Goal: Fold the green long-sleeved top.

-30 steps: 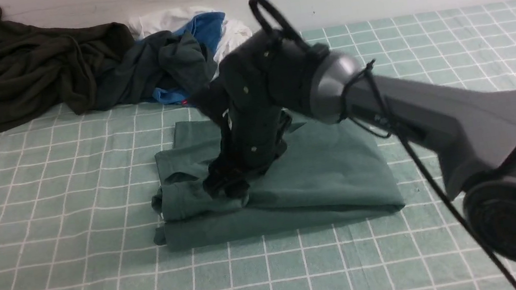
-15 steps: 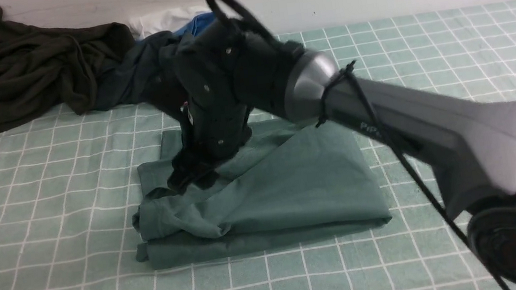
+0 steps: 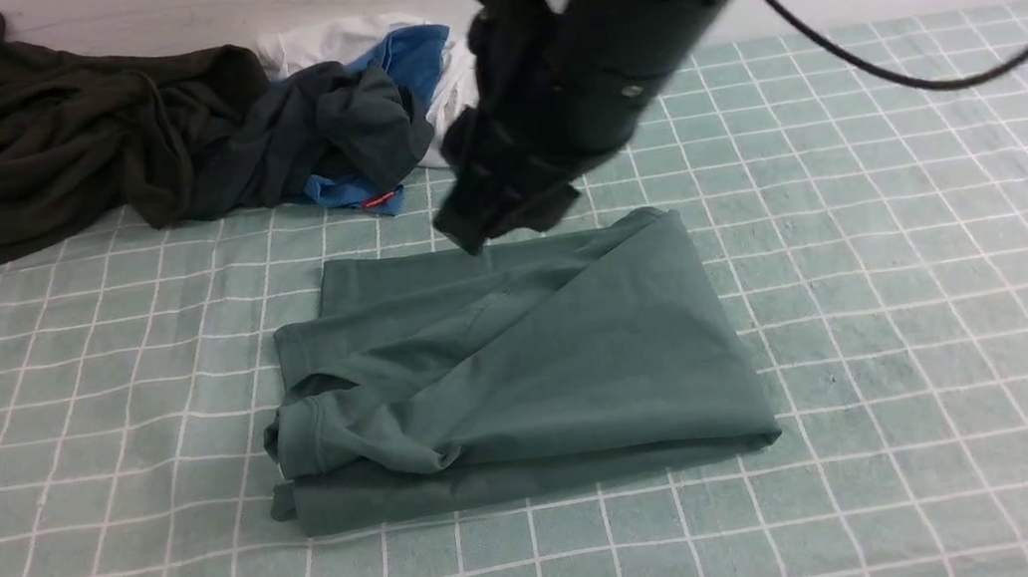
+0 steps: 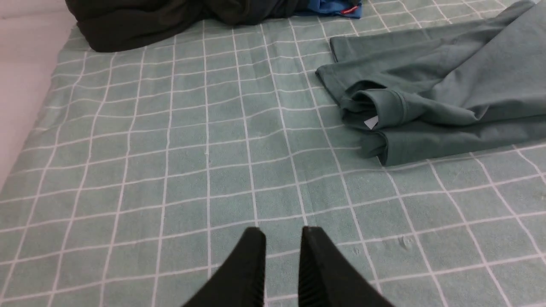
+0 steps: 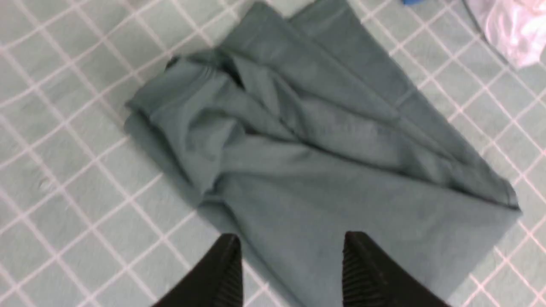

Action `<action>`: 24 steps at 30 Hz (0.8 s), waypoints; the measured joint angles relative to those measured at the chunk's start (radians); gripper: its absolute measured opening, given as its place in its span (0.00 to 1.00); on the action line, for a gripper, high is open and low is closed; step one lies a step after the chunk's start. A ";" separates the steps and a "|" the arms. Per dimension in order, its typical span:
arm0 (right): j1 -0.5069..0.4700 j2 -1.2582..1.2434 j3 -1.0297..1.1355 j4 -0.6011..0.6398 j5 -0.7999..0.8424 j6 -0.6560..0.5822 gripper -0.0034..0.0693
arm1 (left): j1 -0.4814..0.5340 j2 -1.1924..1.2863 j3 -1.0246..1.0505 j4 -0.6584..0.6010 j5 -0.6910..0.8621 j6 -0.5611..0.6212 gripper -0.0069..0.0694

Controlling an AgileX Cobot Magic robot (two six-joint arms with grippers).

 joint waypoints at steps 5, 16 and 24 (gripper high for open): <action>0.000 -0.353 0.353 0.000 -0.202 0.010 0.27 | 0.000 -0.002 0.006 0.000 -0.014 0.000 0.24; 0.000 -0.944 0.856 -0.001 -0.454 0.097 0.04 | 0.000 -0.002 0.006 0.001 -0.019 -0.006 0.24; 0.000 -1.157 1.014 -0.003 -0.512 0.096 0.03 | 0.000 -0.002 0.006 0.001 -0.019 -0.006 0.24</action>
